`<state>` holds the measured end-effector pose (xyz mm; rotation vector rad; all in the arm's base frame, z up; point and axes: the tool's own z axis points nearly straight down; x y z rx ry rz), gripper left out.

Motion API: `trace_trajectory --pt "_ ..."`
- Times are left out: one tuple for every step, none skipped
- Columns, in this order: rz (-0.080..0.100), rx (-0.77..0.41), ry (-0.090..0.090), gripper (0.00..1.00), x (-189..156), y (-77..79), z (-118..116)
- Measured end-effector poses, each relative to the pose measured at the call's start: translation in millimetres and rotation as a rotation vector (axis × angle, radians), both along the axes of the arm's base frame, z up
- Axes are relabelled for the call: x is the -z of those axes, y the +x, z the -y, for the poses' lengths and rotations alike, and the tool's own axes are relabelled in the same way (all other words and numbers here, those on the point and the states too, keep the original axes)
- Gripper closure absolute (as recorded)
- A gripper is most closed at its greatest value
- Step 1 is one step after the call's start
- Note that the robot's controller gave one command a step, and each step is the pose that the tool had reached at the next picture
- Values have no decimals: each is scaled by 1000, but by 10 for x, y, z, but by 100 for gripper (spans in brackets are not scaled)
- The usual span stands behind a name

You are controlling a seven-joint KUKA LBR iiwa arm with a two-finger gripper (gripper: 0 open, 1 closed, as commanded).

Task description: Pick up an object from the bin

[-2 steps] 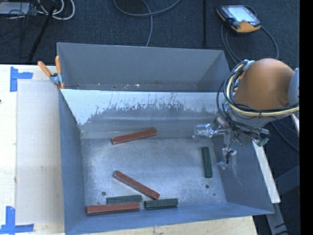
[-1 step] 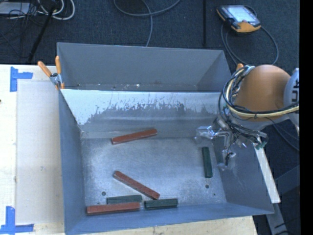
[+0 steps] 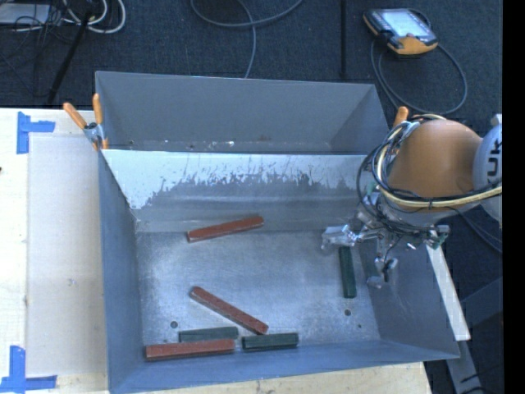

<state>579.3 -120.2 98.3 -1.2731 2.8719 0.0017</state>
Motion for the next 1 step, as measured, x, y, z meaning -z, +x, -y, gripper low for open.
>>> trace_trajectory --pt "1 -269 2 100 288 93 2"
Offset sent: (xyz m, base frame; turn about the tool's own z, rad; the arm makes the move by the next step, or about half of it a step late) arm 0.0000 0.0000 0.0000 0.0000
